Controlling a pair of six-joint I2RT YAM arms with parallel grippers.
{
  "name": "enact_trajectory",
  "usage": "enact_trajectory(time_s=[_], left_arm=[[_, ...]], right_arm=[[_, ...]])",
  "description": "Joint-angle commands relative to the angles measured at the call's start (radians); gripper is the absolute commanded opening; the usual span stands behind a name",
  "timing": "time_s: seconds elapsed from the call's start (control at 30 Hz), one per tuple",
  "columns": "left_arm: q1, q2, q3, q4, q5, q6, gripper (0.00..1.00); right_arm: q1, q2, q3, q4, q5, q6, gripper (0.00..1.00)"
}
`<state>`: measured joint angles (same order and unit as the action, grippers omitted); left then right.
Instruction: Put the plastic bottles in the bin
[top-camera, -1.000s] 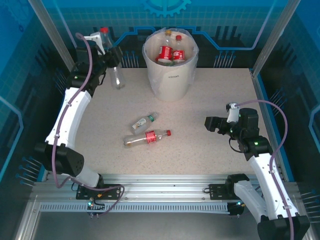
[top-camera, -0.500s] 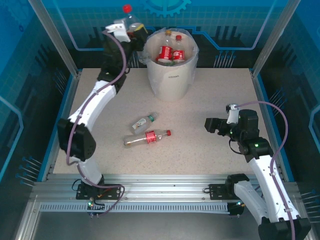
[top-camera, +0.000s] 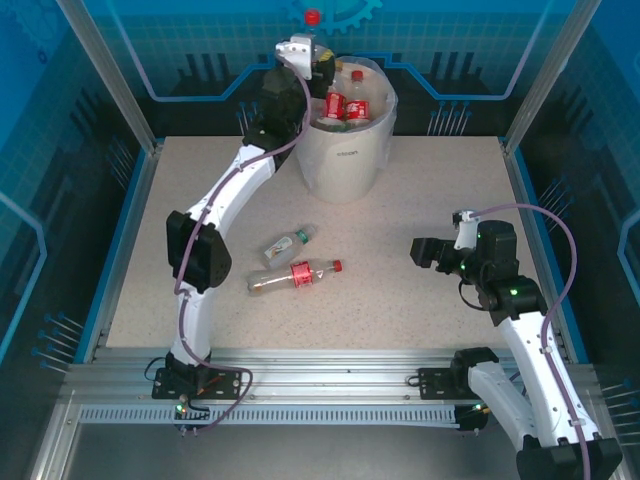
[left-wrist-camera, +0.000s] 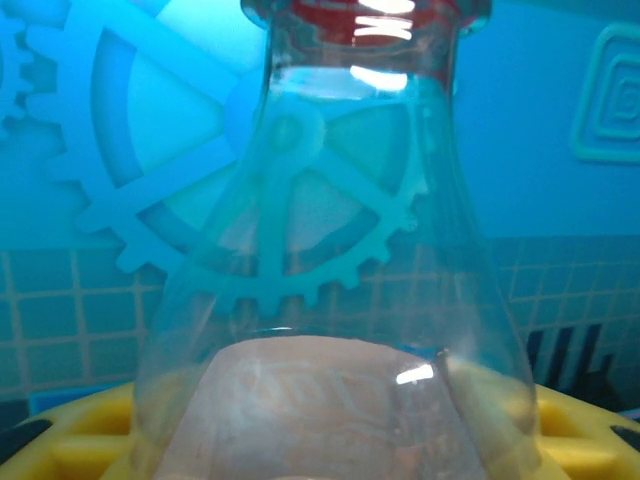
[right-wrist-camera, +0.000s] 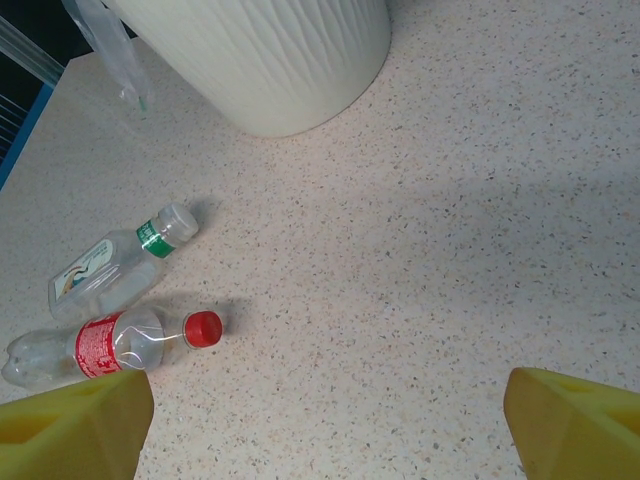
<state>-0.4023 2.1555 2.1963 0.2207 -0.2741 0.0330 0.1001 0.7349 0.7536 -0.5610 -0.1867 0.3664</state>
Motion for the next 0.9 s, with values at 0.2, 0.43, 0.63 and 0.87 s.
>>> enact_trajectory(time_s=[0.2,0.43,0.63,0.87], left_arm=[[0.004,0.166,0.307,-0.382,-0.029,0.009,0.04],[0.005,0.182,0.31,-0.458,-0.005,-0.026,0.62],[0.004,0.158,0.312,-0.438,0.034,-0.015,0.99],[0.005,0.121,0.313,-0.397,0.007,0.008,0.98]], right_arm=[[0.017,0.004,0.005,0.012,-0.002,-0.001,0.92],[0.018,-0.005,0.004,0.008,0.001,-0.001,0.92],[0.017,-0.004,0.0,0.013,0.0,0.003,0.92],[0.017,0.0,-0.008,0.027,-0.013,0.014,0.91]])
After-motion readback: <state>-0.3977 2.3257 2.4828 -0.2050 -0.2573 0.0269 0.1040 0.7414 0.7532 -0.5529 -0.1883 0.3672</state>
